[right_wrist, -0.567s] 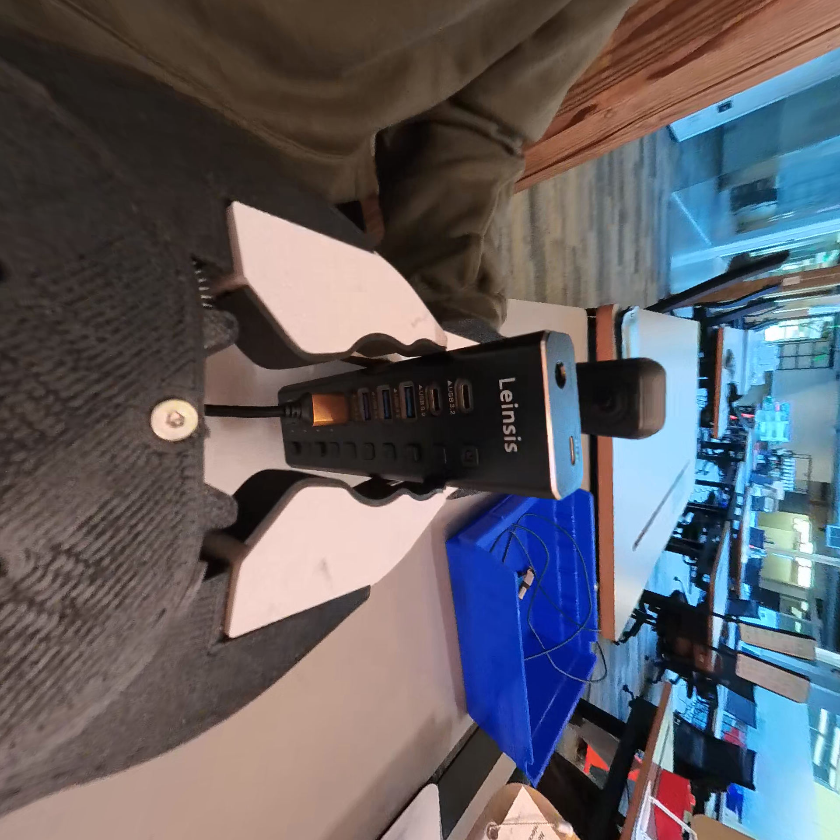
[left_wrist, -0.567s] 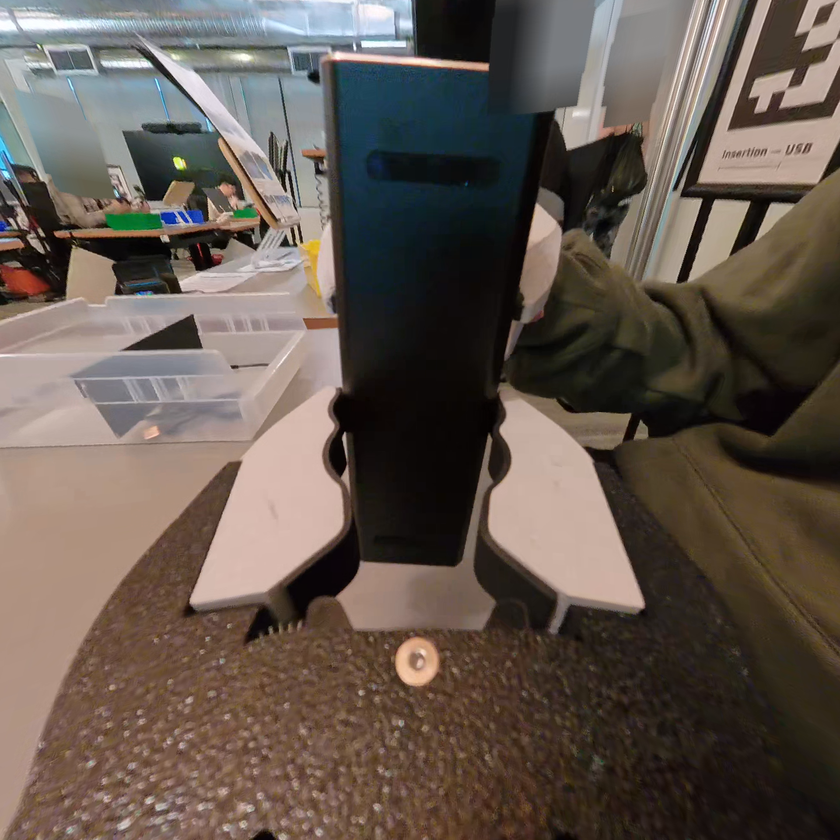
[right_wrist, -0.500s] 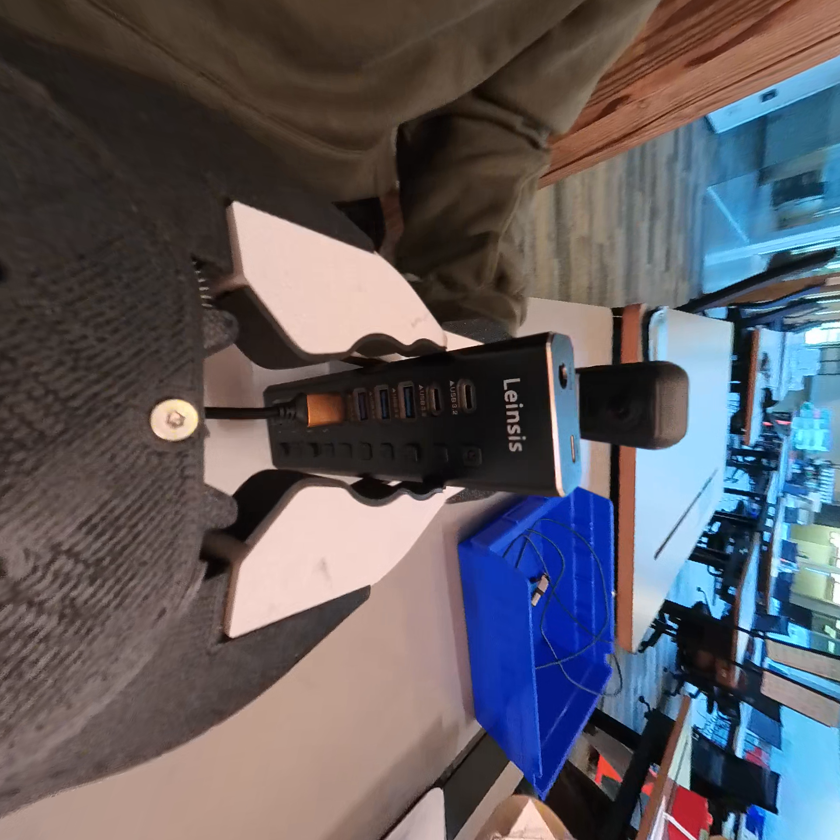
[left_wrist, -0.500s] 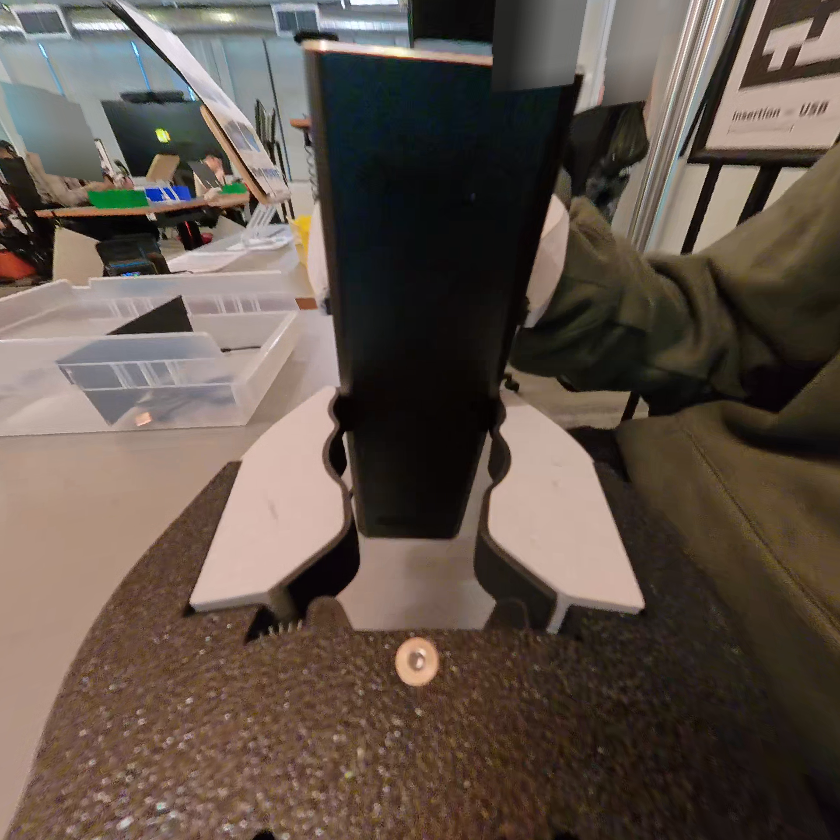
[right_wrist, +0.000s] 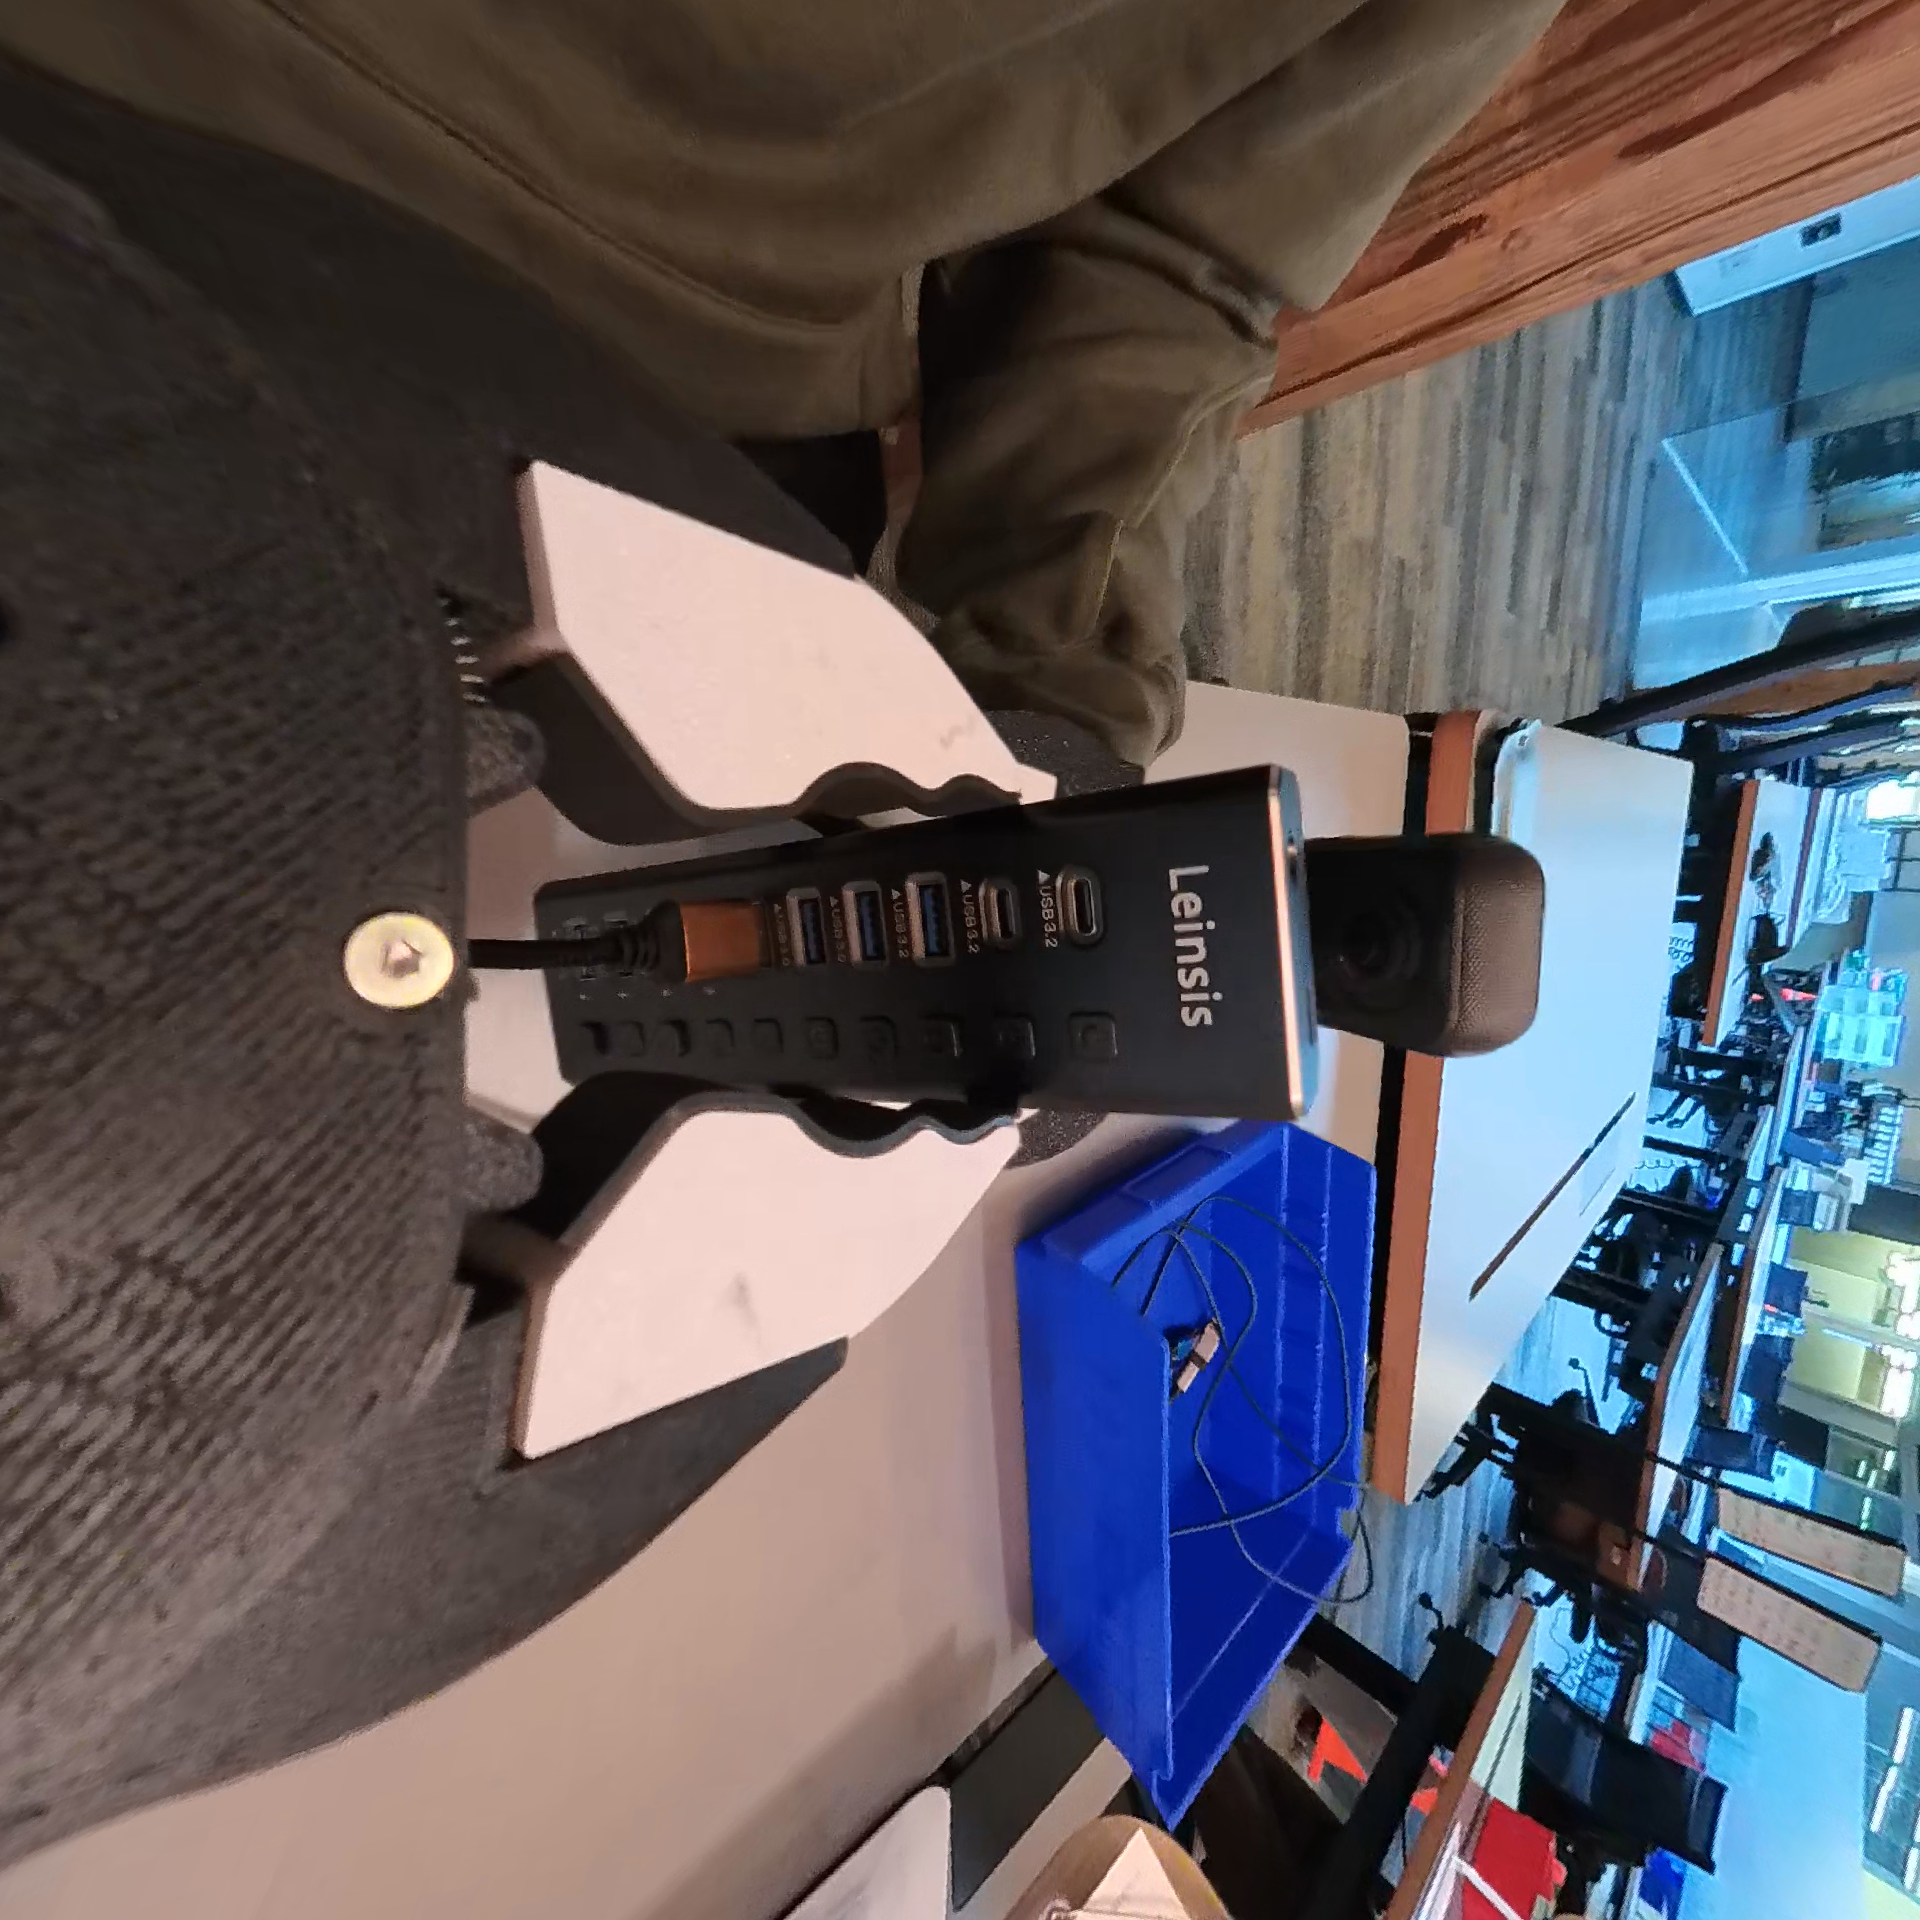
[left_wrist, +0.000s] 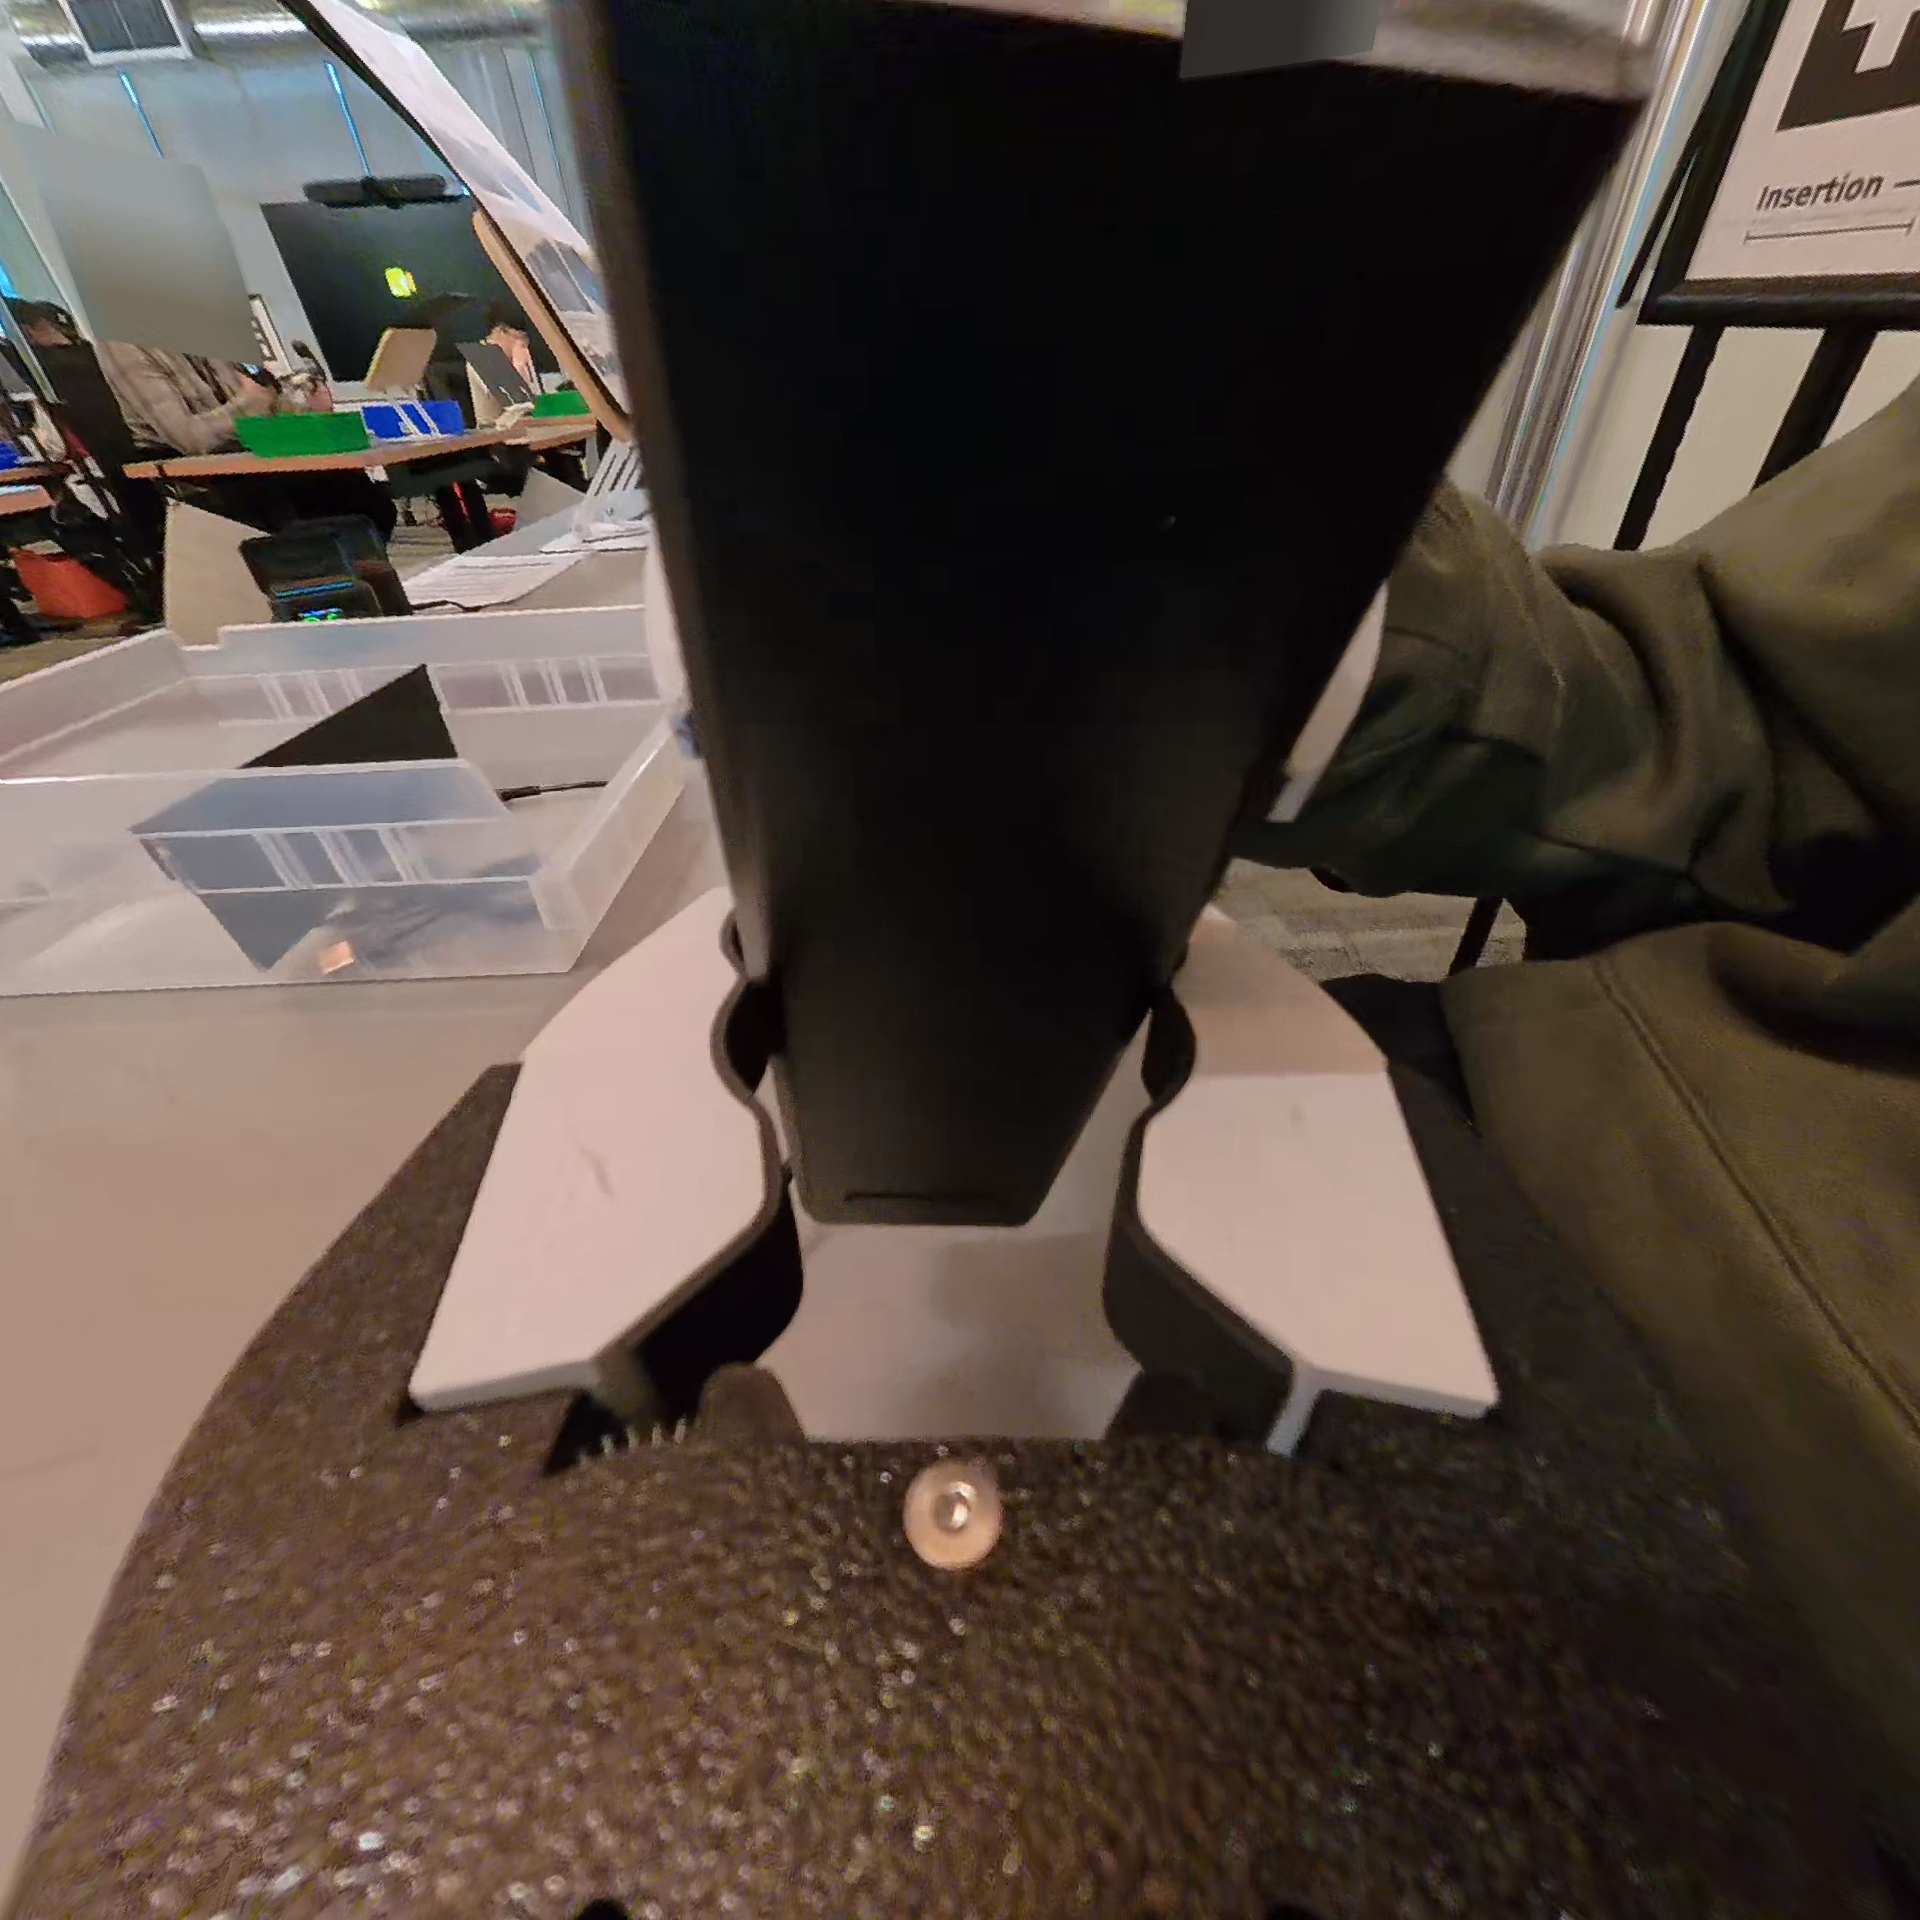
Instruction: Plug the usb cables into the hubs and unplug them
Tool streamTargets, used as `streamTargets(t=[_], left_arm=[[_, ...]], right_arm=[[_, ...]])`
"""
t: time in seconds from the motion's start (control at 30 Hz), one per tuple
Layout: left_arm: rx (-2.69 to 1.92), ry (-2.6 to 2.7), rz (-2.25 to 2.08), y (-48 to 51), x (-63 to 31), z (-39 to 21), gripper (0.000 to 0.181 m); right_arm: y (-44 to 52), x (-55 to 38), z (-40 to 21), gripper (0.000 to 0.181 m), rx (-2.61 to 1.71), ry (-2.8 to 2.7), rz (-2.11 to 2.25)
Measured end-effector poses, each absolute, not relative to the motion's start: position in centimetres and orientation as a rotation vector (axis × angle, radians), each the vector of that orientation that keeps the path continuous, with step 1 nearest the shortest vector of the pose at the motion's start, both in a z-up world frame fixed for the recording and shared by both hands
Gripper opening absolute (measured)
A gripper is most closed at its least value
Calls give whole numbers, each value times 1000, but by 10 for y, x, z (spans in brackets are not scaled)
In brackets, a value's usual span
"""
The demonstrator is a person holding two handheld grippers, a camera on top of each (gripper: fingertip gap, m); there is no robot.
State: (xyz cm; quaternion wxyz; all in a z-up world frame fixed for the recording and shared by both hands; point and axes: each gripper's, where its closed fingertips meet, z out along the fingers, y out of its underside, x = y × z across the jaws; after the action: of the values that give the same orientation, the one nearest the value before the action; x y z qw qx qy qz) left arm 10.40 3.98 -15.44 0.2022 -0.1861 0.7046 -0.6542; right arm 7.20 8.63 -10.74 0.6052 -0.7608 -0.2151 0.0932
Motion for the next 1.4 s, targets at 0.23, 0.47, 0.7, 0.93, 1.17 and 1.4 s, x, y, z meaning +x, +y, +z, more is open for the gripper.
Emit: streamTargets(t=[0.23,0.47,0.7,0.93,1.17,1.4], left_arm=[[-559,1991,-1689,41,112,-160,70],[-535,2020,-1672,31,110,-161,71],[-534,2024,-1630,30,115,-167,71],[-599,1988,-1676,30,121,-169,69],[-610,1934,-1731,43,122,-165,71],[-556,1952,-1737,50,116,-165,70]], right_arm=[[86,76,-108,53,-1768,-469,178],[85,68,-107,53,-1725,-475,233],[83,72,-113,53,-1787,-509,181],[84,79,-115,52,-1783,-474,183],[70,94,-124,44,-1890,-413,162],[70,86,-149,36,-1935,-434,230]])
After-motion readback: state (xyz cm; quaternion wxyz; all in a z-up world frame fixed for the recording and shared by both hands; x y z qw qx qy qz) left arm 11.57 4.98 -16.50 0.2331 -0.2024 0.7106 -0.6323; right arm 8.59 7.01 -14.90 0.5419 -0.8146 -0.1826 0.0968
